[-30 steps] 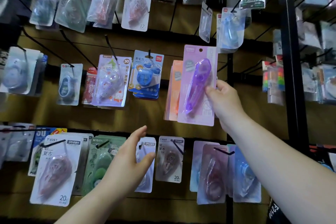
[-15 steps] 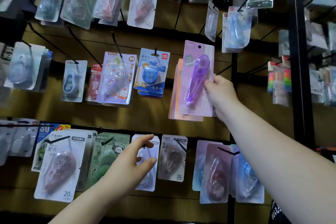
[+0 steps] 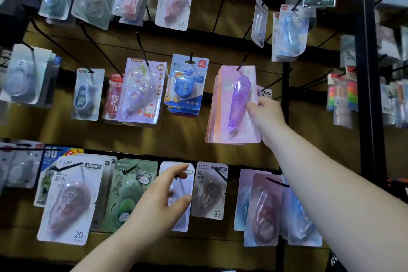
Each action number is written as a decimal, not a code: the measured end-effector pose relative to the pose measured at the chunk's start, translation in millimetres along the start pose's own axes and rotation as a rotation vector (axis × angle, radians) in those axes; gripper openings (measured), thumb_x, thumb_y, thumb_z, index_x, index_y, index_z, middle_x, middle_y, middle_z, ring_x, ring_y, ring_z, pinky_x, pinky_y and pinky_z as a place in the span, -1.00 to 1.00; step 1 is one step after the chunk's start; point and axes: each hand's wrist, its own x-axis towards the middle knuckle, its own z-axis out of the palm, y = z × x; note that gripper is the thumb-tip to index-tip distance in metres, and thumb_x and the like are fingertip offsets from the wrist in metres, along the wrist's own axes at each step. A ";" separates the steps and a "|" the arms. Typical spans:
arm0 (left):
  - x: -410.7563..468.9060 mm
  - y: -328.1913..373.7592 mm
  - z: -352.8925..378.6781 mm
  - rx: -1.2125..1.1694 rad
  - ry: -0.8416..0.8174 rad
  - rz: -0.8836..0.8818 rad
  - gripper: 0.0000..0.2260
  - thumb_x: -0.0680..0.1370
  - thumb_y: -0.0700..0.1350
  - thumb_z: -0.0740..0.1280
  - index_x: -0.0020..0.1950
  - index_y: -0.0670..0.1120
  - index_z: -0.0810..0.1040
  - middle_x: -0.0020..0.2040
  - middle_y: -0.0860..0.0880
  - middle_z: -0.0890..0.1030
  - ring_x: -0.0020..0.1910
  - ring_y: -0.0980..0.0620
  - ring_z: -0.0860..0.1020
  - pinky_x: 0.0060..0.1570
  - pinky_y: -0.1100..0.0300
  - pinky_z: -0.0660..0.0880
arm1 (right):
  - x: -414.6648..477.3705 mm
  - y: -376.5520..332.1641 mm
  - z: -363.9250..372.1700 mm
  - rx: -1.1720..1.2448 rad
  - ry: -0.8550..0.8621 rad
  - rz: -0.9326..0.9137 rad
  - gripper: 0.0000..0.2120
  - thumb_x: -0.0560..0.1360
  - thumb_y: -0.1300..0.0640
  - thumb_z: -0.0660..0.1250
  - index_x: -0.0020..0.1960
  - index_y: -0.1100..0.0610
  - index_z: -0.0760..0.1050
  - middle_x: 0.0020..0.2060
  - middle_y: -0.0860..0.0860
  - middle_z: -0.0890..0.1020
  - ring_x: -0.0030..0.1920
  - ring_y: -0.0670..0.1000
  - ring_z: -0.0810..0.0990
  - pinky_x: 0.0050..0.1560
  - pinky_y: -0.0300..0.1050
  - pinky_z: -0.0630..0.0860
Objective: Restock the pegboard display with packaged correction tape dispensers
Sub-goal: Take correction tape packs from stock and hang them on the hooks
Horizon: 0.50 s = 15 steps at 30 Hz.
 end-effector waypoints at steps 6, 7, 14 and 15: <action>-2.0 -9.8 7.6 0.074 0.050 0.024 -0.54 0.49 -0.24 0.27 0.08 0.32 0.24 0.08 0.36 0.35 0.11 0.33 0.39 0.01 0.55 0.31 | 9.4 14.2 18.3 -0.156 0.074 0.011 -0.83 0.51 0.17 0.19 -0.26 0.16 0.37 -0.31 0.11 0.45 -0.16 0.07 0.40 -0.22 -0.17 0.27; -2.2 -10.2 9.7 0.088 0.064 0.015 -0.57 0.49 -0.22 0.26 0.13 0.29 0.26 0.07 0.38 0.33 0.10 0.34 0.39 -0.01 0.55 0.30 | 8.8 14.3 20.4 -0.180 0.076 0.024 -0.86 0.53 0.16 0.17 -0.19 0.16 0.39 -0.23 0.13 0.46 -0.14 0.07 0.40 -0.22 -0.19 0.27; -0.4 -10.3 10.6 0.090 0.078 -0.031 -0.56 0.49 -0.18 0.27 0.28 0.17 0.25 0.06 0.34 0.33 0.14 0.27 0.35 0.05 0.43 0.31 | 0.2 16.6 19.0 -0.207 0.064 0.023 -0.87 0.54 0.14 0.18 0.00 0.19 0.43 -0.11 0.11 0.49 -0.10 0.04 0.38 -0.32 -0.19 0.23; -0.9 -8.0 9.9 0.098 0.069 -0.045 -0.55 0.49 -0.19 0.27 0.30 0.15 0.25 0.08 0.32 0.34 0.15 0.28 0.34 0.09 0.41 0.29 | -6.0 15.9 14.8 -0.208 0.052 0.006 -0.78 0.53 0.14 0.20 0.13 0.22 0.41 -0.01 0.13 0.52 -0.07 0.04 0.41 -0.25 -0.21 0.26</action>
